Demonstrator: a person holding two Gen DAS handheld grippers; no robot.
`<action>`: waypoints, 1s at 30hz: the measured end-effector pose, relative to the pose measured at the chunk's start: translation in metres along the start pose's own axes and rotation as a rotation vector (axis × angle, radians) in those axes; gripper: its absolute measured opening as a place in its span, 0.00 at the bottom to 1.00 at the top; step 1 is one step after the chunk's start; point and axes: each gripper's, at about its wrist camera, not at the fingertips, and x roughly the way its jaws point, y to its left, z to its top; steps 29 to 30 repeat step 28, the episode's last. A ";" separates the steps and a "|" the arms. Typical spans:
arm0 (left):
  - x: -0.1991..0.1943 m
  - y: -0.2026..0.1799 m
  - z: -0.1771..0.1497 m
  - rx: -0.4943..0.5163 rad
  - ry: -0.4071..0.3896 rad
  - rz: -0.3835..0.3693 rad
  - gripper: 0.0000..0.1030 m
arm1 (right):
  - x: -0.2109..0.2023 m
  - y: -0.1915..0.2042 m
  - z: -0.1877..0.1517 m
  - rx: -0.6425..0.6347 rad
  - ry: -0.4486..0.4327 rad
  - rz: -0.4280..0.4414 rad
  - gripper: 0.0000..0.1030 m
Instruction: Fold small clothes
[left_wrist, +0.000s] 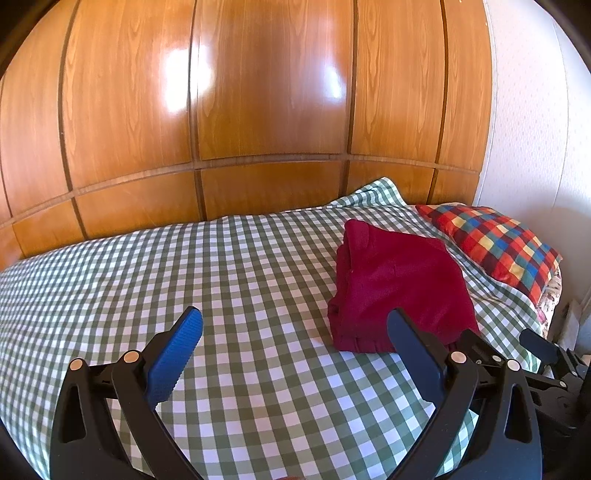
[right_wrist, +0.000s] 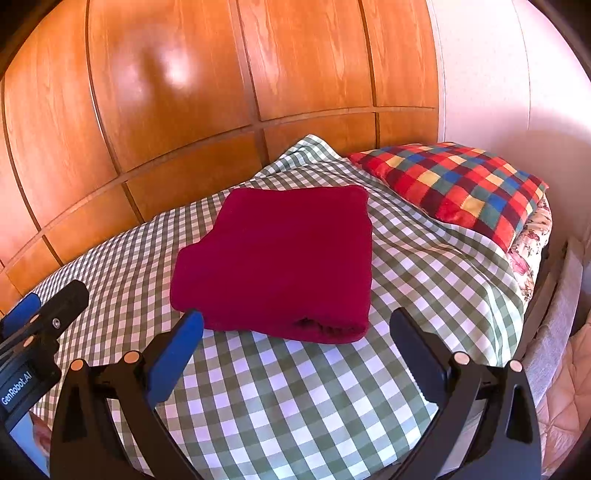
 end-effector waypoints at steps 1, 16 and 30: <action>0.000 0.000 0.000 0.000 -0.001 0.002 0.96 | 0.000 0.000 0.000 0.001 -0.001 -0.001 0.98; -0.004 -0.003 0.001 0.017 -0.028 0.011 0.96 | 0.003 0.003 -0.003 -0.001 0.012 0.007 0.98; 0.023 0.015 -0.011 -0.039 0.087 0.015 0.96 | 0.019 -0.031 0.015 0.059 0.025 0.002 0.98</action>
